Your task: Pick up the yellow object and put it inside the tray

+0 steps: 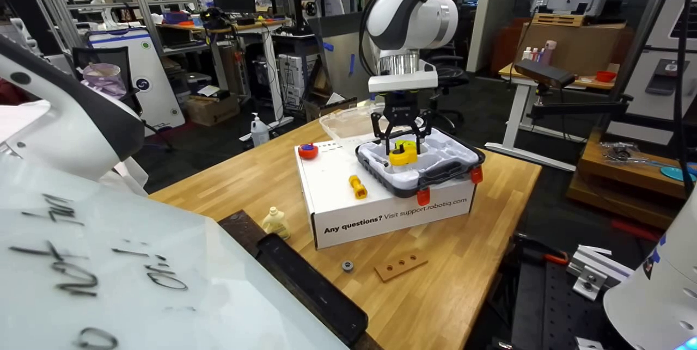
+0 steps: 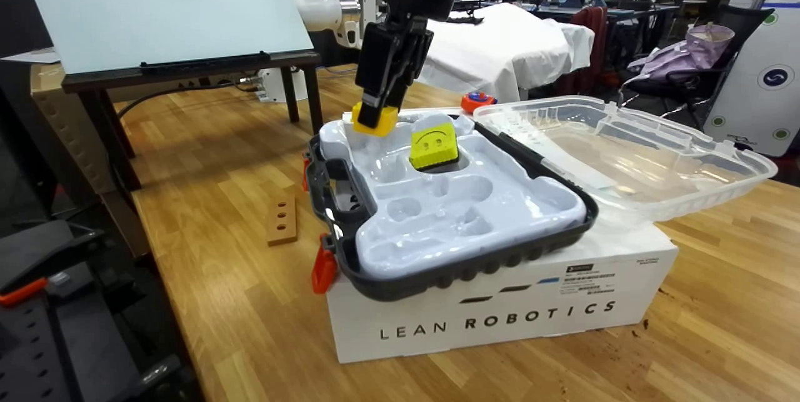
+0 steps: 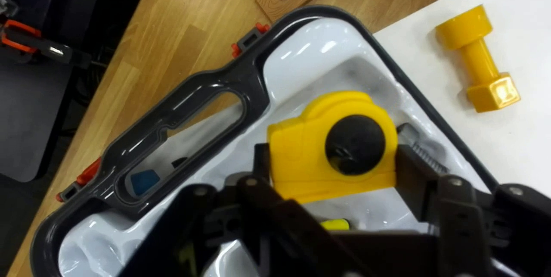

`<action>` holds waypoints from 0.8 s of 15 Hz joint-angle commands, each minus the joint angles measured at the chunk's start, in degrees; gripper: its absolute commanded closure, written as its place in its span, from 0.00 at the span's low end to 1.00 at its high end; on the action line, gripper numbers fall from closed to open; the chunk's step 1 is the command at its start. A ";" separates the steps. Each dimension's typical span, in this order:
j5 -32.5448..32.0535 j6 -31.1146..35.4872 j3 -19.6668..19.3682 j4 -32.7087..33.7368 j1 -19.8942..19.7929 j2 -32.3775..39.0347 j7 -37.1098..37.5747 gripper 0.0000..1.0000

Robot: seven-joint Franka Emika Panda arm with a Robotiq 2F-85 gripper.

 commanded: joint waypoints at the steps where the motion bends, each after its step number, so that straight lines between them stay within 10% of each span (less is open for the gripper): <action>1: 0.66 1.54 0.15 -0.88 -1.05 -0.91 0.13 0.54; 12: 0.59 0.89 0.92 0.92 -1.01 0.98 -0.39 0.54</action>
